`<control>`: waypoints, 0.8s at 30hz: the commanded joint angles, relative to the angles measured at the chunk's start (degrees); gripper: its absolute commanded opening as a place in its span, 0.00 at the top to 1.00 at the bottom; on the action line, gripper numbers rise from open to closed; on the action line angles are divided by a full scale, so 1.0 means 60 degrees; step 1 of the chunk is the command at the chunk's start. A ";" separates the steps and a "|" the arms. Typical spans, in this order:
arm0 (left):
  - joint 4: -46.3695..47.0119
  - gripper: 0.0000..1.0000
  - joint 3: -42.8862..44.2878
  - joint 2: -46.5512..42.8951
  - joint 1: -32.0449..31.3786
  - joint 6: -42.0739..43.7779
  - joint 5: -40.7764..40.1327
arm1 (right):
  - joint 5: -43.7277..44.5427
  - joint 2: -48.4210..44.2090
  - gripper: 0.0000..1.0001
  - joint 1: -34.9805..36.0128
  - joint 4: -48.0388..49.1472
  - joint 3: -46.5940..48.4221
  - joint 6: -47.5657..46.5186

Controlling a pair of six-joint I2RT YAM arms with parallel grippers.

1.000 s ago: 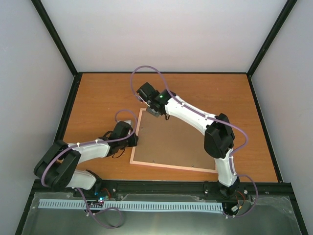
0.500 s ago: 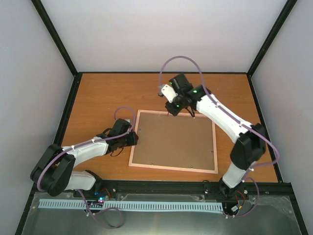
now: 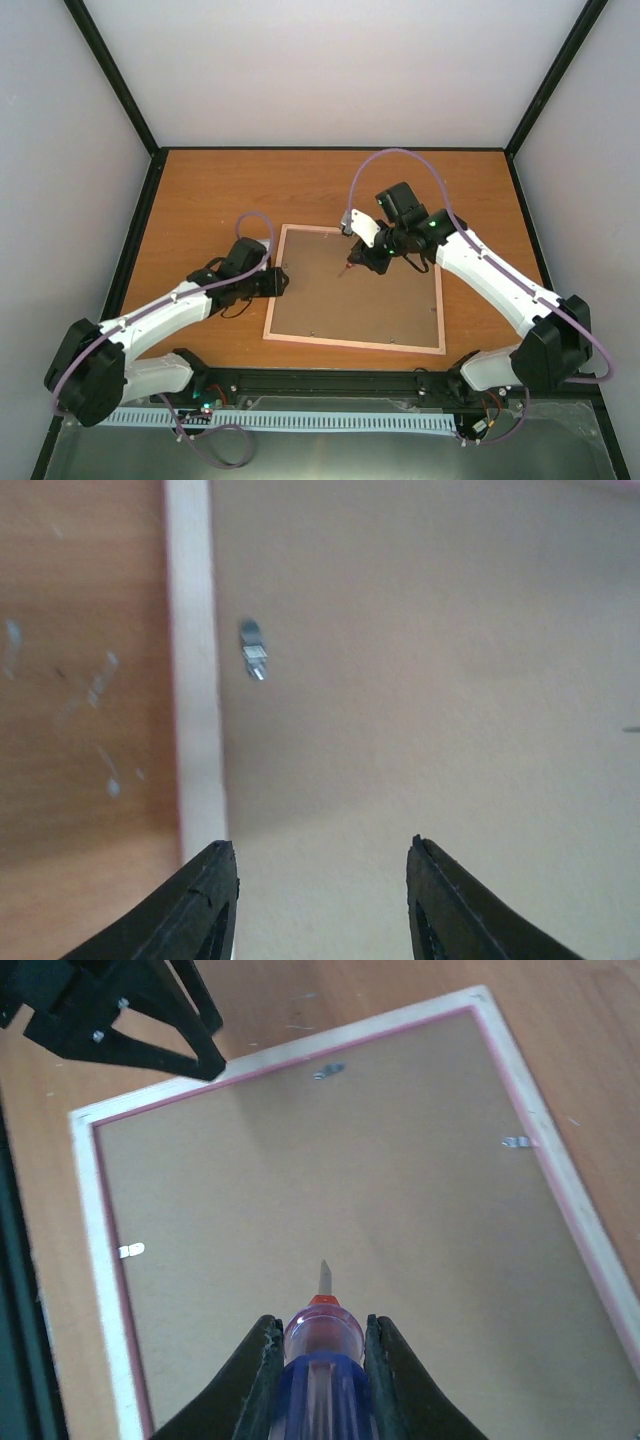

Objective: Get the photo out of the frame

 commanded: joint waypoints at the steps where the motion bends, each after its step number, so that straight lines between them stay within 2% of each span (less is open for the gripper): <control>1: -0.1662 0.53 0.0012 -0.0588 -0.0750 -0.0969 0.0003 | -0.1206 -0.0501 0.97 -0.0057 0.0239 -0.0362 -0.0443; 4: -0.2373 0.53 -0.0270 -0.1130 -0.0988 -0.1840 -0.0525 | -0.1396 -0.0511 0.97 -0.0061 0.0069 -0.0402 -0.0702; 7: -0.2286 0.50 -0.0588 -0.1417 -0.1015 -0.2475 -0.0678 | -0.1847 -0.0597 0.97 -0.0059 -0.0069 -0.0516 -0.0907; 11: -0.1753 0.49 -0.0630 -0.0671 -0.1012 -0.2551 -0.1185 | -0.2026 -0.0822 0.97 -0.0052 0.0242 -0.0938 -0.0943; 15: -0.0668 0.51 -0.0509 0.0272 -0.1002 -0.2024 -0.1023 | -0.1958 -0.0908 0.97 -0.0063 0.0252 -0.1055 -0.1023; 17: -0.0385 0.56 -0.0373 0.0799 -0.0942 -0.1814 -0.1025 | -0.1886 -0.0952 0.97 -0.0068 0.0384 -0.1183 -0.1037; 19: -0.0305 0.65 -0.0164 0.1345 -0.0762 -0.1622 -0.1069 | -0.1802 -0.1006 0.97 -0.0079 0.0500 -0.1296 -0.0983; 24: -0.0067 0.81 0.0471 0.2442 0.0227 -0.0583 -0.0973 | -0.1727 -0.1421 0.97 -0.0189 0.0925 -0.1667 -0.0846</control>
